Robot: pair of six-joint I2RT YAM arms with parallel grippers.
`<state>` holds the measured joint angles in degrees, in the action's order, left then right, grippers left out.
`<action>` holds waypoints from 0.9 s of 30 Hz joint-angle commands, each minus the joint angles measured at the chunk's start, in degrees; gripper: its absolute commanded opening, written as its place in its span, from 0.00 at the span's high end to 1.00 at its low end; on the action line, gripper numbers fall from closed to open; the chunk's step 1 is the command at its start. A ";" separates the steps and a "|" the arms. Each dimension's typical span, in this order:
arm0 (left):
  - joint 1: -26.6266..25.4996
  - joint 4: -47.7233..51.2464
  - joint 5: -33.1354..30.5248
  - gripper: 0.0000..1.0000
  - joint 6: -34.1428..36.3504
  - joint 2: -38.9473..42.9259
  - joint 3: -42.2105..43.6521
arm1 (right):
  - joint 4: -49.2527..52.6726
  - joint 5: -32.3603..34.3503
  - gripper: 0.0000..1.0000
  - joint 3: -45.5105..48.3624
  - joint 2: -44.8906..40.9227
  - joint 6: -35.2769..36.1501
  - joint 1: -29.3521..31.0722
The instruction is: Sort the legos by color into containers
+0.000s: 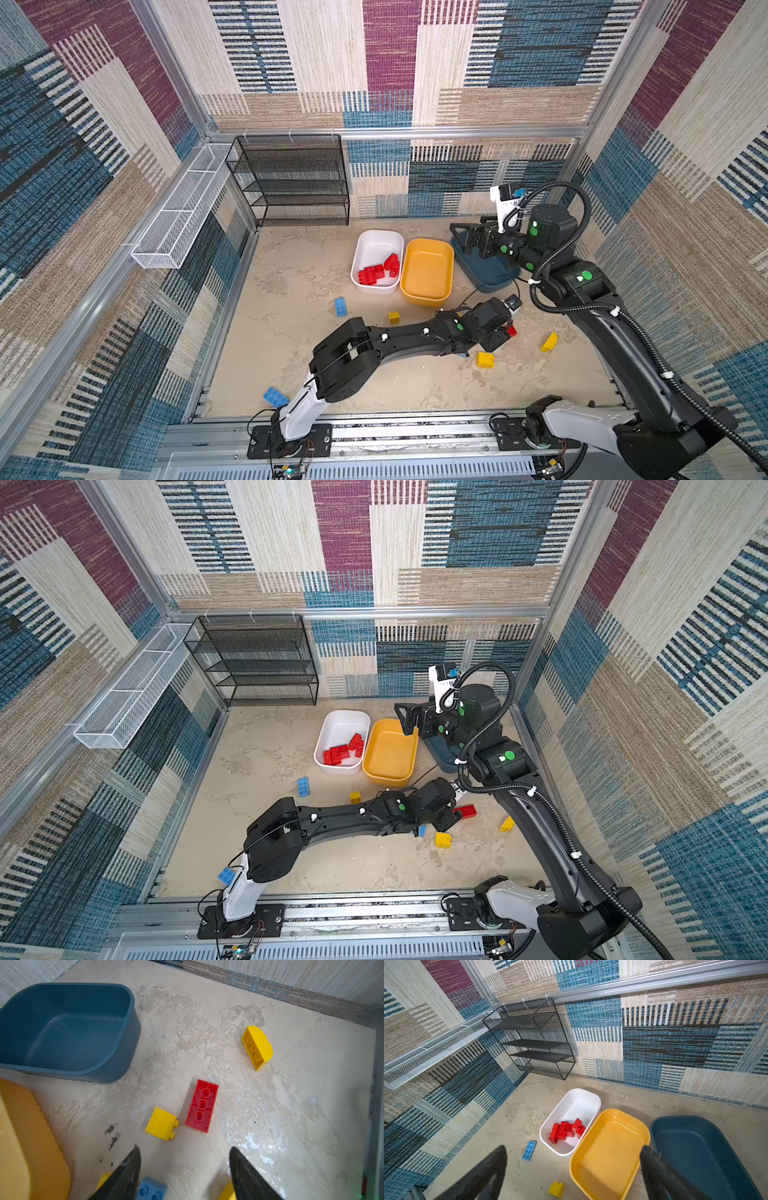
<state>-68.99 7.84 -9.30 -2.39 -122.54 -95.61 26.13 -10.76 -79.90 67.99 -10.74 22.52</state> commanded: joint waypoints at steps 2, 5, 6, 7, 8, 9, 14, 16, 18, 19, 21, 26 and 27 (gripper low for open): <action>-0.19 -2.00 12.60 0.28 4.51 -2.36 -1.87 | -2.35 0.75 0.00 0.12 -0.91 -0.73 0.06; 0.04 1.09 15.42 0.31 6.99 -6.69 -6.59 | -2.48 0.60 0.00 0.28 -1.45 -1.08 0.06; 0.15 1.54 15.69 0.32 7.55 -8.01 -7.77 | -2.56 0.49 0.00 0.18 -1.54 -1.12 0.06; 0.17 2.05 15.49 0.32 8.14 -9.34 -8.80 | -2.50 0.34 0.00 0.14 -1.63 -1.16 0.06; 0.09 2.63 14.80 0.33 8.64 -10.73 -10.14 | -2.56 0.03 0.00 -0.01 -1.71 -1.28 0.02; 0.15 3.16 13.80 0.33 9.18 -11.72 -11.63 | -2.55 -0.25 0.00 0.01 -1.76 -1.32 0.06; 0.36 5.57 10.94 0.36 10.27 -16.88 -17.28 | -2.83 -1.75 0.00 0.07 -2.23 -1.47 -0.01; 0.47 6.22 10.44 0.38 10.24 -18.35 -18.88 | -2.92 -2.11 0.00 0.26 -2.57 -1.43 0.06; 0.48 6.59 9.97 0.41 10.19 -19.58 -20.07 | -3.09 -2.66 0.00 0.70 -2.94 -1.47 0.06; 0.53 6.72 9.60 0.43 10.07 -20.05 -20.52 | -3.04 -2.84 0.00 0.83 -3.11 -1.45 0.06; 0.63 6.71 8.91 0.47 9.88 -20.78 -21.22 | -3.10 -3.17 0.00 1.19 -3.44 -1.47 0.06; 0.72 6.77 7.24 0.59 10.31 -21.86 -21.99 | -3.10 -3.32 0.00 1.76 -4.13 -1.39 0.06; 0.81 6.88 6.90 0.60 10.39 -21.95 -21.98 | -3.17 -3.38 0.00 1.81 -4.18 -1.30 0.04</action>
<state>-68.27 12.38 -0.80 7.27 -143.68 -117.32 25.02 -13.45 -78.15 64.27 -11.79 22.52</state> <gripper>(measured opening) 0.406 0.998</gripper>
